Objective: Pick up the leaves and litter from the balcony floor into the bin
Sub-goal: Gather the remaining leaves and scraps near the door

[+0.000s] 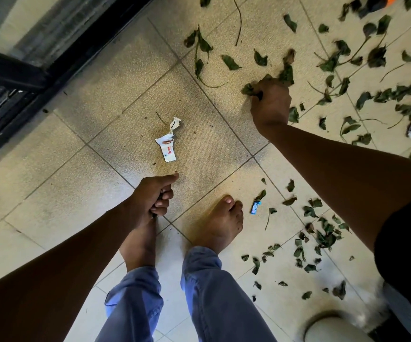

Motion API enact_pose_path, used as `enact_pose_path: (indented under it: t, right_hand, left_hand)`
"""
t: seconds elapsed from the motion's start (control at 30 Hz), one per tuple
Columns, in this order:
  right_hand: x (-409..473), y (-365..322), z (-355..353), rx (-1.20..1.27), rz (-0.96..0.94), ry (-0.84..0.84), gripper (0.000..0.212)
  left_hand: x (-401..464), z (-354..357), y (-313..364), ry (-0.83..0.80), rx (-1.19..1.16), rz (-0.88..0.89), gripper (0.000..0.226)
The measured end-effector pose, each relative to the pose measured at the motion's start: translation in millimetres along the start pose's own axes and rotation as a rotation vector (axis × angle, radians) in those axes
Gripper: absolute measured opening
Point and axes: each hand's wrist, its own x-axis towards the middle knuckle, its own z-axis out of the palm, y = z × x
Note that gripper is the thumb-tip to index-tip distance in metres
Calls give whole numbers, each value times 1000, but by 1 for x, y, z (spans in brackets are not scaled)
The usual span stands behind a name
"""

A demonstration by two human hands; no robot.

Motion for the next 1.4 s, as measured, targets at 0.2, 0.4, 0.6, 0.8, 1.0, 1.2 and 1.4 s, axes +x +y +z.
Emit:
enact_pose_path:
  t: [0.2,0.4,0.6,0.8,1.0,1.2,1.4]
  right_hand:
    - [3,0,-22,112,92,137,15]
    - [35,26,-54,151,268,227,31]
    - [43,37,-60,-20,70,-24,48]
    - [48,33,-67,-217,-16,-95,116]
    - [65,30,-63,-290,-16,-298,122]
    - [39,32,-43,-353,-141,-149,62]
    - [4,34,-29,-532,-366,-178,34]
  left_hand:
    - [1,11,3,-12,-10,3,51]
    - [4,16,7,-19,11,23,51]
    - [6,12,5,-14,-13,22,52]
    - [2,14,1,-28,-15,11,51]
    - [5,15,-1,-20,-16,19,51]
    - [4,19,-5,-18,-22,9,52]
    - [-1,24,-3,-44,-25,5,50]
